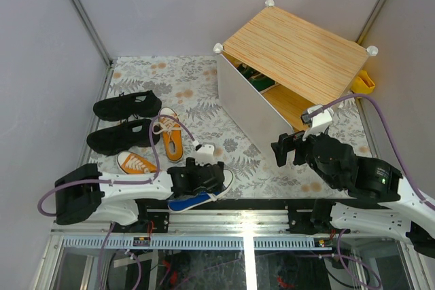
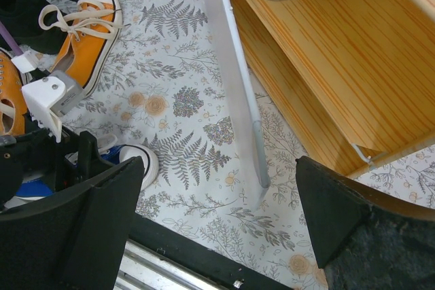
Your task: Place and organize the shoes in the shoe cabinet
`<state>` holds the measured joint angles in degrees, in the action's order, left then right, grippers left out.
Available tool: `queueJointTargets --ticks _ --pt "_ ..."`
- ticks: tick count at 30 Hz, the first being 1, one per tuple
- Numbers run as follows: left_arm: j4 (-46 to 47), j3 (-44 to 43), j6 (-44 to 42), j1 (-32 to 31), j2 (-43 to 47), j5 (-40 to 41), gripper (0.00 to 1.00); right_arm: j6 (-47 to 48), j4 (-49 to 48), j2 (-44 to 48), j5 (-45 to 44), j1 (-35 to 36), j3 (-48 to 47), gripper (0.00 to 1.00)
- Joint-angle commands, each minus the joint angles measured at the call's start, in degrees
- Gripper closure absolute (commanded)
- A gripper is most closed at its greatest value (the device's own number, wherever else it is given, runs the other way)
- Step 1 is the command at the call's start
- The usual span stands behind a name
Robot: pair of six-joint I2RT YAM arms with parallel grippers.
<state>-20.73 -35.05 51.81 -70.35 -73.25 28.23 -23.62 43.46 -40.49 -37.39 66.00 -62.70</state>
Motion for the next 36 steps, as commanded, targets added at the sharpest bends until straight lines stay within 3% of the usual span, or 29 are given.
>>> queueJointTargets --ticks 1,5,7,8,15,22,26,30,33,36 --pt "0.1 0.0 3.9 -1.0 -3.3 6.1 0.33 -1.0 -0.5 0.4 -0.2 0.1 0.4 0.01" --pt "0.4 1.6 5.4 -1.1 -4.6 6.0 0.61 -1.2 -0.2 1.0 -0.4 0.2 0.6 0.01" --pt "1.0 2.9 5.9 -1.1 -5.0 5.7 0.91 -1.4 -0.1 1.3 -0.6 0.1 0.8 0.01" --pt "1.1 3.6 6.2 -1.1 -5.1 5.5 0.99 -1.5 -0.1 1.5 -0.8 0.1 0.9 0.01" --pt "-6.1 0.5 6.1 -1.1 2.6 7.8 1.00 -2.3 1.5 2.8 -2.4 0.1 0.5 0.01" --pt "-23.0 -14.0 2.8 -1.1 17.7 18.4 1.00 -1.5 1.2 4.5 -1.8 0.1 -0.4 0.01" --pt "-27.0 -21.9 -0.4 -1.1 23.1 23.2 1.00 1.8 -6.5 5.3 4.9 0.1 1.4 0.01" --pt "-27.9 -28.2 -4.6 -1.1 25.6 27.5 1.00 2.7 -7.1 -0.2 3.5 0.1 1.4 0.01" --pt "-28.2 -33.8 -8.0 -1.1 25.9 30.0 1.00 3.8 -11.0 -4.4 10.2 0.2 1.9 0.01" --pt "-28.1 -39.2 -12.9 -1.1 24.6 33.6 1.00 4.3 -17.8 -6.1 24.3 0.1 2.5 0.01"
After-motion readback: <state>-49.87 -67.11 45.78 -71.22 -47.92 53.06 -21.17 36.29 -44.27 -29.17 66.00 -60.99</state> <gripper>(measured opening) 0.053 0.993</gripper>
